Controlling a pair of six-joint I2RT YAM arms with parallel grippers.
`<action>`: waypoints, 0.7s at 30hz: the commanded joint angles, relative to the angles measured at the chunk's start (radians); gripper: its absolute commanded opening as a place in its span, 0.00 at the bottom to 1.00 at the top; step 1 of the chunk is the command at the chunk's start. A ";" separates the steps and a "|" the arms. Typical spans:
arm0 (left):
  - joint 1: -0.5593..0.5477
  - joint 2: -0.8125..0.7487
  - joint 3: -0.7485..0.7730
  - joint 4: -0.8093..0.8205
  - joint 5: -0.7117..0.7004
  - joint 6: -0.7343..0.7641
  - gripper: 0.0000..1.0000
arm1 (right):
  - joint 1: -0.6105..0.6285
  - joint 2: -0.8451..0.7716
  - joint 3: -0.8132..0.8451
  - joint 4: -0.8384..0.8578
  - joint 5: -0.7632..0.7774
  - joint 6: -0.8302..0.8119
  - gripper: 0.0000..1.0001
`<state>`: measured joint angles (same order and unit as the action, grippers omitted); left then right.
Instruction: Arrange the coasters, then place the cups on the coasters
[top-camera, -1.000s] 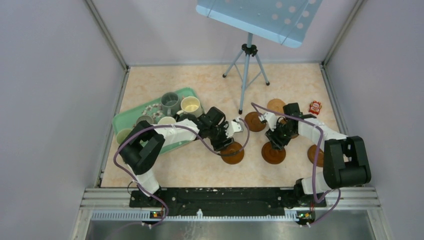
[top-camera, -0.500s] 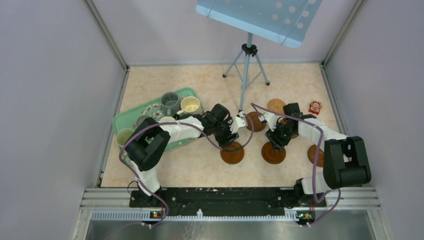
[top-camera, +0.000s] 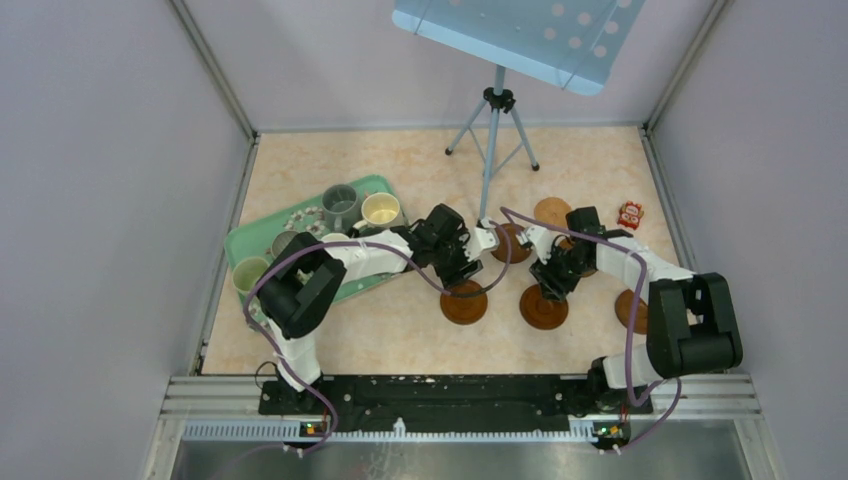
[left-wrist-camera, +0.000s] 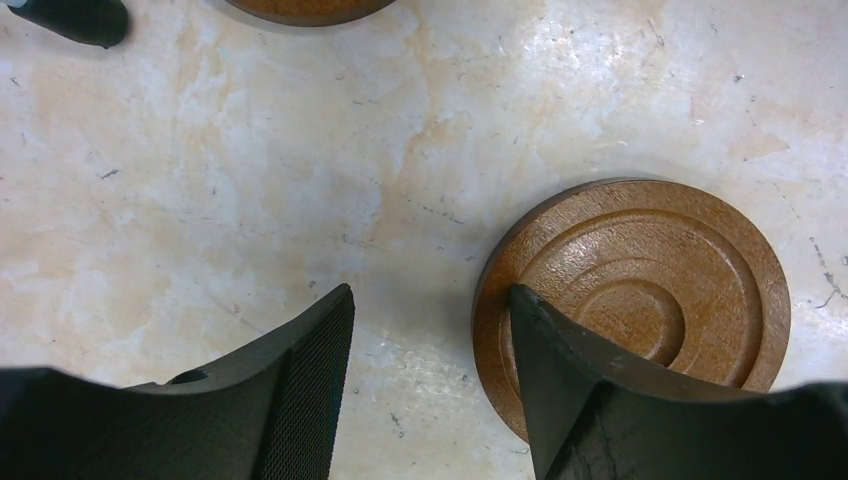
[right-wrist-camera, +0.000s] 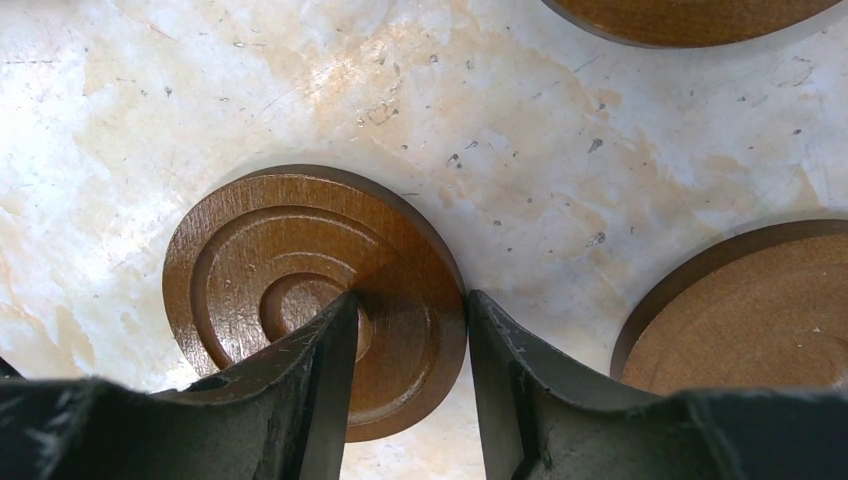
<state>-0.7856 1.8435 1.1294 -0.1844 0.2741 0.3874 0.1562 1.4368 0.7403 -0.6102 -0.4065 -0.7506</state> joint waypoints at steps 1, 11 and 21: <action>0.001 0.023 0.041 0.034 -0.046 -0.015 0.65 | 0.021 0.028 -0.053 -0.087 -0.038 -0.011 0.43; 0.001 -0.061 0.049 -0.037 0.108 -0.019 0.85 | -0.050 -0.037 0.035 -0.151 -0.110 -0.015 0.64; 0.028 -0.197 0.053 -0.194 0.151 0.005 0.99 | -0.444 -0.134 0.195 -0.413 -0.086 -0.219 0.72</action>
<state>-0.7753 1.7107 1.1572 -0.3046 0.3965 0.3798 -0.1280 1.3273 0.8944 -0.8928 -0.5140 -0.8387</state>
